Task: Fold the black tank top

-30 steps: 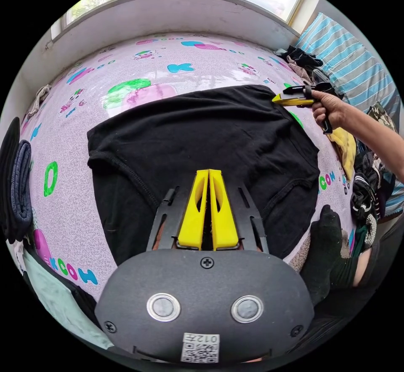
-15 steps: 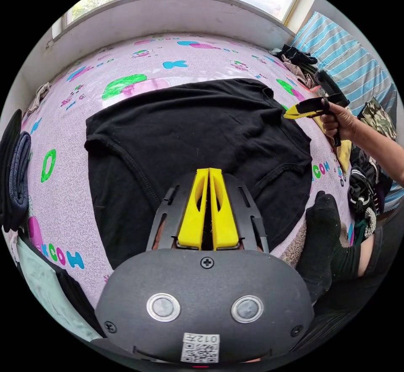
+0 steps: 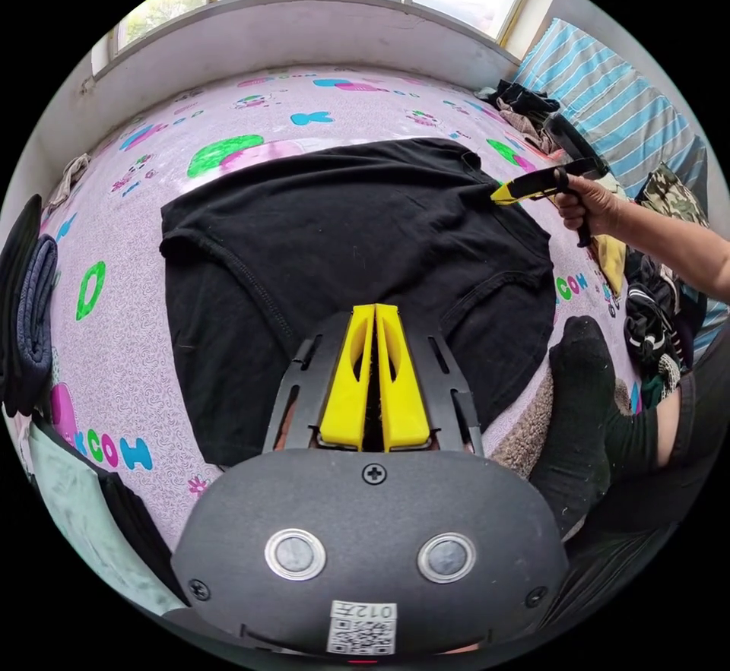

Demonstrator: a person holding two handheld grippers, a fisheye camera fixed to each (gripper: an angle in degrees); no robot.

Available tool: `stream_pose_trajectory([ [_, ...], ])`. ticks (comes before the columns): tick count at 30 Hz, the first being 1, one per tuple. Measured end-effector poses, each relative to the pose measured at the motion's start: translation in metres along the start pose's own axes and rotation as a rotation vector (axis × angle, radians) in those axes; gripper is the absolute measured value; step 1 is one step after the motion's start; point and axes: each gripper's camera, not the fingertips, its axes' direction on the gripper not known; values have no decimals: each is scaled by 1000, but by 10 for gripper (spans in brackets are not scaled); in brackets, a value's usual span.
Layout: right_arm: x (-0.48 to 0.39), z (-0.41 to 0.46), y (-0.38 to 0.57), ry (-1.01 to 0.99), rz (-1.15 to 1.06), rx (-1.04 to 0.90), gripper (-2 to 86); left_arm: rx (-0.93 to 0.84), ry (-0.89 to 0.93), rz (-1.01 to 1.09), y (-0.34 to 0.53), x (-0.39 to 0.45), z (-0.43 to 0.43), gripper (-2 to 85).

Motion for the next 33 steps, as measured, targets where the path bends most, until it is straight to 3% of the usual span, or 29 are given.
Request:
stream_pose_trajectory([
  [8, 27, -33, 45, -61, 23, -60, -3, -5, -14, 37, 6, 1, -4, 5],
  [12, 44, -70, 65, -62, 70, -20, -3, -53, -25, 128, 7, 1, -7, 5],
  [21, 54, -100, 87, -116, 46, -83, 61, -69, 62, 88, 7, -17, -8, 5],
  [26, 57, -108, 92, -122, 13, -151, 8, -66, 50, 119, 7, -18, -9, 4],
  [33, 82, -154, 115, -204, 49, -178, -2, -38, 79, 182, 12, -30, -11, 2],
])
